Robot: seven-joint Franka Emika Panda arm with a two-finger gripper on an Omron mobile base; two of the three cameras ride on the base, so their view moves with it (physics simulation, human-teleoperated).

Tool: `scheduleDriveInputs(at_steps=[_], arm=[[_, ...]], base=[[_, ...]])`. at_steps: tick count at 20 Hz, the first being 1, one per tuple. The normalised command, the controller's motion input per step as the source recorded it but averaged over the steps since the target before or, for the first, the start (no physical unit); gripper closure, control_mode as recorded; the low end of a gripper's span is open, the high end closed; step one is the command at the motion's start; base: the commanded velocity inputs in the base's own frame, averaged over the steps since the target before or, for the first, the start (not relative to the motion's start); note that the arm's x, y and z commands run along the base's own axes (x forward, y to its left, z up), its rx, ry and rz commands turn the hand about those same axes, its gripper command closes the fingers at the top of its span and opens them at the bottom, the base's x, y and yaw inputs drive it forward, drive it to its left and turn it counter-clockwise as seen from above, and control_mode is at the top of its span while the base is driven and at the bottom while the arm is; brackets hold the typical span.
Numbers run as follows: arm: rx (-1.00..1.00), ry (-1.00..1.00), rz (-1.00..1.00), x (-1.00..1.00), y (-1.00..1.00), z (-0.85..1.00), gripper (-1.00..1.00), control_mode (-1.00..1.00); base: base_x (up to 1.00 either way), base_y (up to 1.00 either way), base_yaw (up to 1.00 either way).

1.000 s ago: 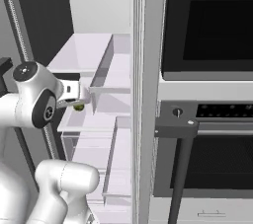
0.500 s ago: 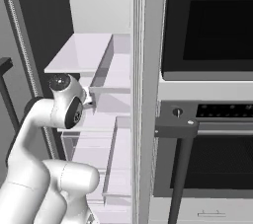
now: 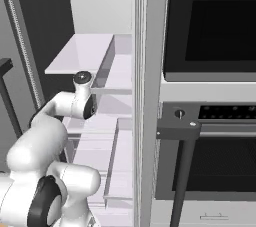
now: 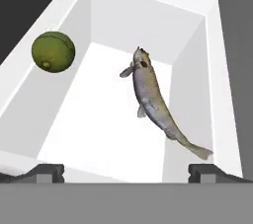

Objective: Place one lime and one fish in each tupperware on the nearby counter, to pack two identical lunches.

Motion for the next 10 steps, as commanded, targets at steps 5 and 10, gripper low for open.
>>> scheduleDriveInputs(at_steps=[5,10], arm=[[0.0,0.0,0.05,0.63,-0.03,-0.34,-1.0,-1.0],[0.0,0.0,0.06,0.5,-0.23,-0.39,-1.0,-1.0]], base=[[0.0,0.0,0.0],[0.0,0.0,0.0]])
